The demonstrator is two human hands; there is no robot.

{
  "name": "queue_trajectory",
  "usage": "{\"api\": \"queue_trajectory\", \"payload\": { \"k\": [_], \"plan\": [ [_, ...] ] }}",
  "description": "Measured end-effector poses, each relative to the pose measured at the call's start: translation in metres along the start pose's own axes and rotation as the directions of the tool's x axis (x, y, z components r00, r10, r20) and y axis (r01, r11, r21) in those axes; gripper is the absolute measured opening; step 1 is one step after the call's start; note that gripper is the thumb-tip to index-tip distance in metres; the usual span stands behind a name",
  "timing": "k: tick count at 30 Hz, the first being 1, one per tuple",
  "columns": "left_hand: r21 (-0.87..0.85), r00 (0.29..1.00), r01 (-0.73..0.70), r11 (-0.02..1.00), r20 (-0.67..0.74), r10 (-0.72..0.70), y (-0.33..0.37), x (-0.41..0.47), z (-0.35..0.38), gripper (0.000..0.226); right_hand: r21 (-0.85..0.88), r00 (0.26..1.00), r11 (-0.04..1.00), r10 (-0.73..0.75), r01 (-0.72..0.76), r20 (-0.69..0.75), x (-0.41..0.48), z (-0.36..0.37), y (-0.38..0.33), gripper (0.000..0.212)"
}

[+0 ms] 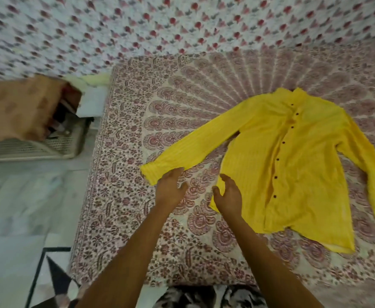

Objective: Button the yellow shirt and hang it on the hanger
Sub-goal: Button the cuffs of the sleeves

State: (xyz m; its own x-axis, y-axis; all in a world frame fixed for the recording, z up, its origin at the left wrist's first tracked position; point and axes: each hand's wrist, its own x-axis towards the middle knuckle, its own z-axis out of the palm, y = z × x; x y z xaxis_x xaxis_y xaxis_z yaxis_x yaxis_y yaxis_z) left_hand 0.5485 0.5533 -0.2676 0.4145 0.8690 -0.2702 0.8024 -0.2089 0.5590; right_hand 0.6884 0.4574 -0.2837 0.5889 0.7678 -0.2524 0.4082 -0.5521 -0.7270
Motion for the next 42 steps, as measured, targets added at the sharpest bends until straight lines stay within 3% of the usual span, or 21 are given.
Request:
{"api": "queue_trajectory", "payload": {
  "k": [7,13,16,20,23,25,27,29,30,31,33,35,38,40,42],
  "plan": [
    [0.124,0.993,0.09,0.988,0.059,-0.098,-0.087,0.061,0.023,0.052,0.052,1.0,0.999,0.014,-0.013,-0.022,0.04,0.075,0.0,0.045],
    [0.314,0.977,0.202,0.928,0.004,-0.214,-0.143,0.115,0.071,0.065,0.092,0.998,0.994,0.062,-0.059,-0.026,0.066,0.129,0.042,0.044],
    [0.332,0.975,0.222,0.917,-0.075,-0.209,-0.168,0.13,0.086,0.057,0.126,0.998,0.99,0.064,-0.062,-0.01,0.07,0.147,0.053,0.049],
    [0.172,0.951,0.266,0.949,-0.207,-0.229,-0.178,0.14,0.093,0.03,0.146,0.998,0.987,0.066,-0.068,0.016,0.075,0.166,0.064,0.04],
    [-0.075,0.974,0.185,0.98,-0.121,-0.193,-0.147,0.139,0.078,0.024,0.178,0.995,0.979,0.087,-0.094,0.046,0.074,0.17,0.065,0.037],
    [-0.231,0.991,0.133,0.964,0.008,-0.135,-0.116,0.135,0.064,0.025,0.287,0.972,0.929,0.21,-0.233,0.109,0.072,0.165,0.057,0.038],
    [-0.44,0.98,0.185,0.879,0.153,-0.129,-0.092,0.133,0.054,0.019,0.443,0.918,0.805,0.337,-0.395,0.207,0.072,0.157,0.049,0.043],
    [-0.656,0.924,0.368,0.659,0.337,-0.181,-0.076,0.132,0.048,0.01,0.565,0.862,0.651,0.398,-0.507,0.314,0.076,0.146,0.043,0.053],
    [-0.707,0.887,0.454,0.542,0.419,-0.196,-0.073,0.131,0.047,0.017,0.617,0.841,0.572,0.395,-0.541,0.371,0.079,0.141,0.04,0.055],
    [-0.738,0.854,0.516,0.436,0.484,-0.19,-0.07,0.132,0.047,0.026,0.665,0.826,0.493,0.383,-0.561,0.413,0.082,0.136,0.039,0.051],
    [-0.757,0.827,0.56,0.336,0.534,-0.175,-0.066,0.132,0.049,0.025,0.719,0.832,0.433,0.391,-0.544,0.394,0.086,0.128,0.041,0.029],
    [-0.728,0.827,0.562,0.393,0.514,-0.229,-0.068,0.134,0.056,0.017,0.747,0.869,0.488,0.431,-0.452,0.244,0.088,0.123,0.044,0.012],
    [-0.576,0.864,0.501,0.646,0.377,-0.335,-0.088,0.132,0.076,0.037,0.733,0.879,0.592,0.476,-0.336,0.019,0.089,0.12,0.057,0.02],
    [-0.494,0.903,0.43,0.756,0.232,-0.362,-0.102,0.123,0.089,0.047,0.703,0.873,0.632,0.486,-0.328,-0.03,0.088,0.121,0.065,0.016],
    [-0.342,0.962,0.27,0.9,0.056,-0.267,-0.113,0.114,0.1,0.044,0.651,0.887,0.676,0.461,-0.346,-0.007,0.084,0.125,0.074,0.005]
  ]
}}
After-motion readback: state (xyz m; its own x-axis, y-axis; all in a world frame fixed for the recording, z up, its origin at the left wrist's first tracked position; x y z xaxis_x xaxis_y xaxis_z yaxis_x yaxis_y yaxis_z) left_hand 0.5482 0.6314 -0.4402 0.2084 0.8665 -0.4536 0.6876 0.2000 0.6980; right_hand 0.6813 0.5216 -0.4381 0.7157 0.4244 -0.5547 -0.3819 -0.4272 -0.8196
